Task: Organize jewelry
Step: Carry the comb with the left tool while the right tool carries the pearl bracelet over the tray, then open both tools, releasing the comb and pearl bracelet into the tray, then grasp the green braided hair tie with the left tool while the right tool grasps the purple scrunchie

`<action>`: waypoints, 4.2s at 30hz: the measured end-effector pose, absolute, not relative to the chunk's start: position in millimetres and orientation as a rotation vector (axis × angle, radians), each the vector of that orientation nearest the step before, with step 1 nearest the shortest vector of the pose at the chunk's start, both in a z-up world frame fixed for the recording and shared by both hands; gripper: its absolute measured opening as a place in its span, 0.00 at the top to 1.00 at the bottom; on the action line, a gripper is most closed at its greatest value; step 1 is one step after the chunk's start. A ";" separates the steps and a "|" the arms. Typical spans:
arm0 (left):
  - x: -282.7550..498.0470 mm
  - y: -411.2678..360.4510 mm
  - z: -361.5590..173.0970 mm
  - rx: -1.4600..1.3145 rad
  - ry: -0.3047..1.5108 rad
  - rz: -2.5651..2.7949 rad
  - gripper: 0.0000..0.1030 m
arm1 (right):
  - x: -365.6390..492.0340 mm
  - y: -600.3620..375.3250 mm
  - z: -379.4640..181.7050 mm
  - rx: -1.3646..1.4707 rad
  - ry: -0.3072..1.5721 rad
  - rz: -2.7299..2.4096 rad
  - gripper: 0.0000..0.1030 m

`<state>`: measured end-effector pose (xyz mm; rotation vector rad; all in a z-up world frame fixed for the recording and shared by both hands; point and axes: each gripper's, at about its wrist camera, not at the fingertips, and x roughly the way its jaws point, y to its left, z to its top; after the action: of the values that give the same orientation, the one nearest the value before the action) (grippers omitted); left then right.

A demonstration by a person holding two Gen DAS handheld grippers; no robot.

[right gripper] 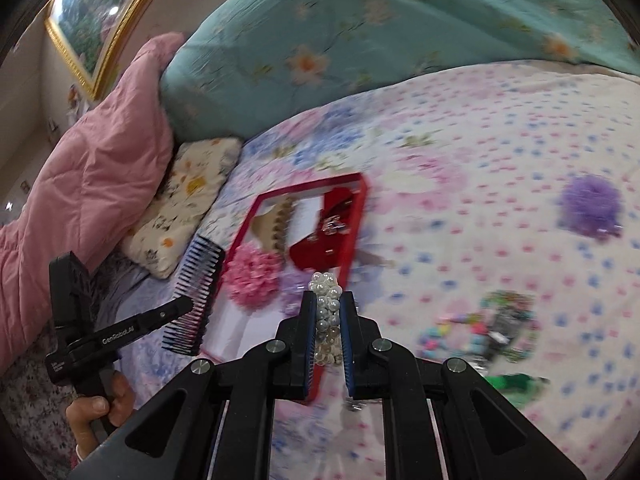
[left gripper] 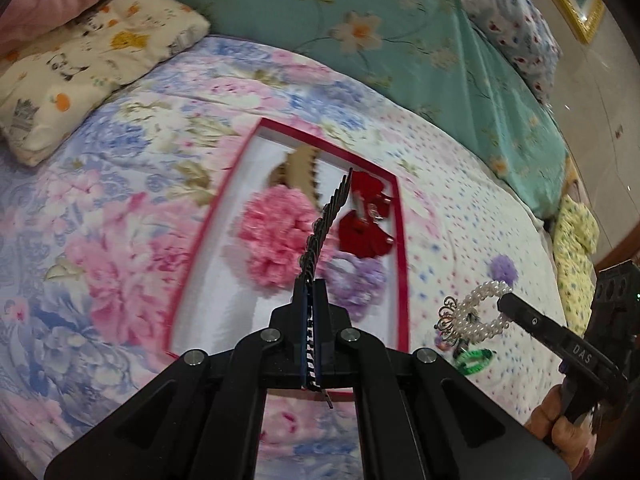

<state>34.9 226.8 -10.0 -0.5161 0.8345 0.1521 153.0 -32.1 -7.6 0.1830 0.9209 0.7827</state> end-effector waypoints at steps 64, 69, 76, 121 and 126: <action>68.6 246.7 -45.3 -0.471 0.897 0.292 0.46 | 192.0 12.8 -49.0 0.227 1.018 0.798 0.51; 57.3 231.5 -36.2 -0.485 0.896 0.262 0.41 | 183.7 -17.1 -41.9 0.252 1.011 0.767 0.47; 46.0 203.0 -25.7 -0.450 0.895 0.227 0.41 | 175.1 -73.3 -37.4 0.264 0.994 0.697 0.44; 107.5 -35.8 -58.1 -0.010 1.125 -0.327 0.41 | 203.2 -241.6 -53.9 0.438 0.977 0.385 0.41; 122.9 -46.5 -67.8 0.027 1.136 -0.372 0.41 | 236.3 -242.7 -56.9 0.451 0.964 0.354 0.41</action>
<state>122.9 -46.5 -67.8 0.0271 1.1360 -0.3716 236.3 -242.7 -56.9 0.4509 0.9643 0.3540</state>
